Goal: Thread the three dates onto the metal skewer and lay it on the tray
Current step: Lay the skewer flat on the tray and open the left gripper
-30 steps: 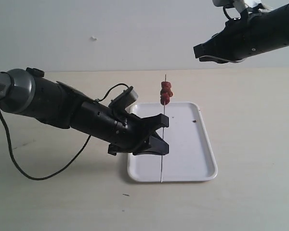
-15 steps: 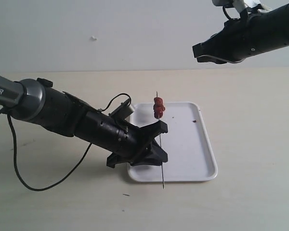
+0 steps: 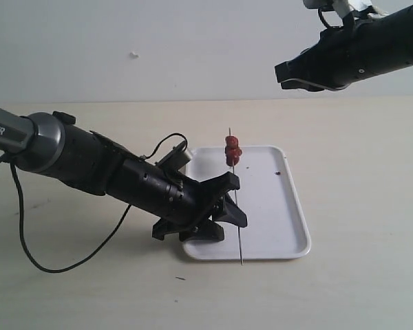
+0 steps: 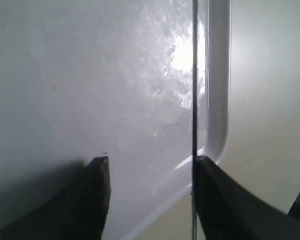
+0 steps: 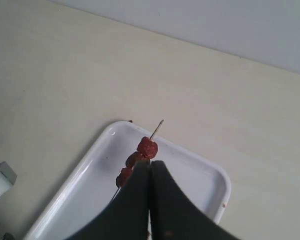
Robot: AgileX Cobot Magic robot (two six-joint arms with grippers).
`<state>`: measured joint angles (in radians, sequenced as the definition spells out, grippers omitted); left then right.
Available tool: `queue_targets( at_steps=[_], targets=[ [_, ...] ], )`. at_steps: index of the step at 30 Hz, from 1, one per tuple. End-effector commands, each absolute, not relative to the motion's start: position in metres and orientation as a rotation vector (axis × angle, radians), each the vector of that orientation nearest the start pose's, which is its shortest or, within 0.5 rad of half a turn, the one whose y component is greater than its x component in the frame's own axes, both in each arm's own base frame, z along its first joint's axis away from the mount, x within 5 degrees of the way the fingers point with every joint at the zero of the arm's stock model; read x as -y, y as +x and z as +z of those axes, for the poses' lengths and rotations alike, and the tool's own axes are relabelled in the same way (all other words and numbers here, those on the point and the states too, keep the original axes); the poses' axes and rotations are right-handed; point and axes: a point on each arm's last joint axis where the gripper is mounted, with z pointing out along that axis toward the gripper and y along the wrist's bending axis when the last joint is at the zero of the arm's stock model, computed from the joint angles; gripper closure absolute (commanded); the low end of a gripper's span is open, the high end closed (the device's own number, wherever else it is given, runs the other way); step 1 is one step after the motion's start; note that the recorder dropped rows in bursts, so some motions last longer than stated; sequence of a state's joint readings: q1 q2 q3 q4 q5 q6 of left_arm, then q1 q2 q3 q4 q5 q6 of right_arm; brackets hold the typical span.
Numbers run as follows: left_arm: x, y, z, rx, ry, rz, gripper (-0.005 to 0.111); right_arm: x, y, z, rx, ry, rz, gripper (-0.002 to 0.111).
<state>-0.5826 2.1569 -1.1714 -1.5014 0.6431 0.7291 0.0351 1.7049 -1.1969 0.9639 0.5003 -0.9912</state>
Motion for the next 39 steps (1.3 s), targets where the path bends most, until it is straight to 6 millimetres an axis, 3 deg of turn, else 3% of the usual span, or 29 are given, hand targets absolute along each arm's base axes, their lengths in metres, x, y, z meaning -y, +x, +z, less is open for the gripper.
queue_targets(
  at_steps=[1, 20, 26, 33, 39],
  targets=[
    [0.2704, 0.3074, 0.0986, -2.772, 0.059, -1.289, 0.055, -0.0489, 0.3733, 0.2621, -2.229, -0.348, 0.438, 0.108],
    [0.2705, 0.3072, 0.0986, -2.773, 0.060, -1.291, 0.055, -0.0490, 0.3731, 0.2620, -2.228, -0.360, 0.434, 0.108],
    [0.2719, 0.3041, 0.1010, -2.762, 0.148, -1.328, 0.055, -0.0492, 0.3729, 0.2619, -2.229, -0.363, 0.437, 0.108],
    [0.2725, 0.3018, 0.1016, -2.766, 0.189, -1.349, 0.043, -0.0503, 0.3718, 0.2614, -2.237, -0.375, 0.452, 0.108],
    [0.2721, 0.3019, 0.1012, -2.766, 0.197, -1.338, 0.043, -0.0506, 0.3715, 0.2613, -2.239, -0.378, 0.456, 0.108]
  ],
)
